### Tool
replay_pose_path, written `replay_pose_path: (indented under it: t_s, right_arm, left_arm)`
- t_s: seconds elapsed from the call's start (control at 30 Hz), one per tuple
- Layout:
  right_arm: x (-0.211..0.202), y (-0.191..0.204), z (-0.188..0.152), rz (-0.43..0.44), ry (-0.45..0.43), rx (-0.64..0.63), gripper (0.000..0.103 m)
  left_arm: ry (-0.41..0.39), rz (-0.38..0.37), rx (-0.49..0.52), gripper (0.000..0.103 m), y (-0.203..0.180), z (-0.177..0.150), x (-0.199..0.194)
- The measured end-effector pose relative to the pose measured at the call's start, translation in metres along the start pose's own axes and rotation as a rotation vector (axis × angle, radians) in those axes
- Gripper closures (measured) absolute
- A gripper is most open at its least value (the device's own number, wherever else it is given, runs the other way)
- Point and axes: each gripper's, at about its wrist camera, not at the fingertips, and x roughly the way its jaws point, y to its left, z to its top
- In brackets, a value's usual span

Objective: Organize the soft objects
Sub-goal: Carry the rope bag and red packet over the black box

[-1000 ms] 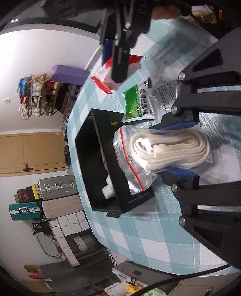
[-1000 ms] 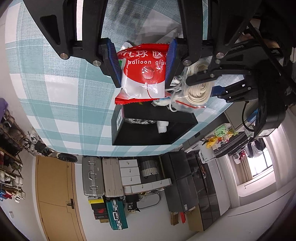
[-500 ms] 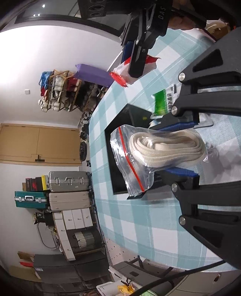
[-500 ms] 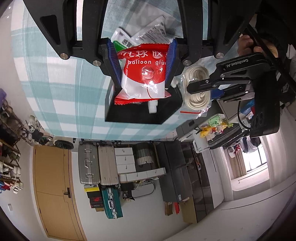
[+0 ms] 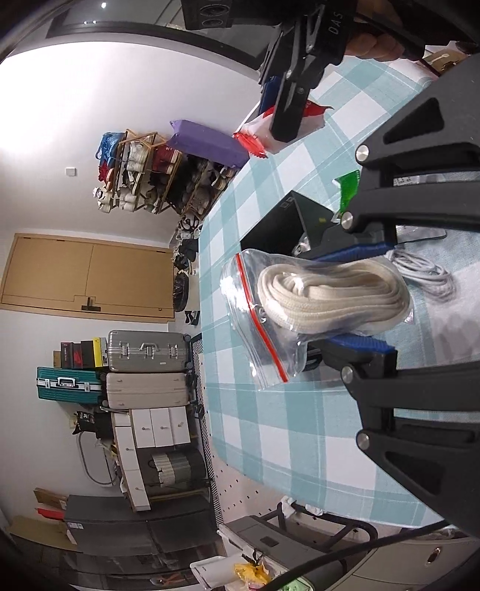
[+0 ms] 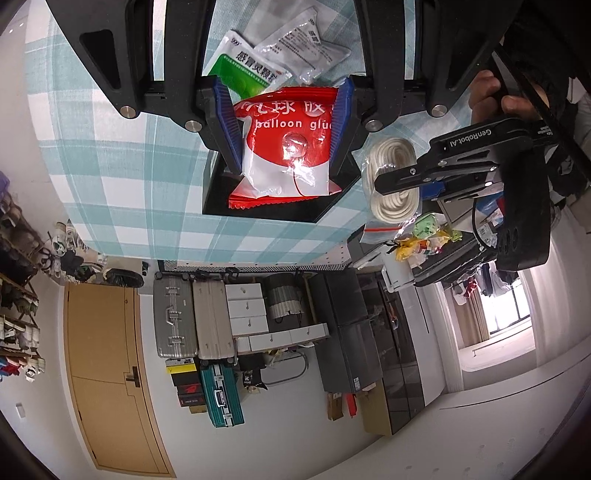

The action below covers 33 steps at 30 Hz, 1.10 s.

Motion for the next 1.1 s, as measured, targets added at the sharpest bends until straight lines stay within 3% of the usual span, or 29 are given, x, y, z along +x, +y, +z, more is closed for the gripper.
replay_pose_path:
  t_s: [1.1]
  right_arm:
    - [0.070, -0.026, 0.024, -0.029, 0.065, 0.028, 0.059]
  left_arm:
    - [0.056, 0.010, 0.021, 0.071, 0.010, 0.034, 0.072]
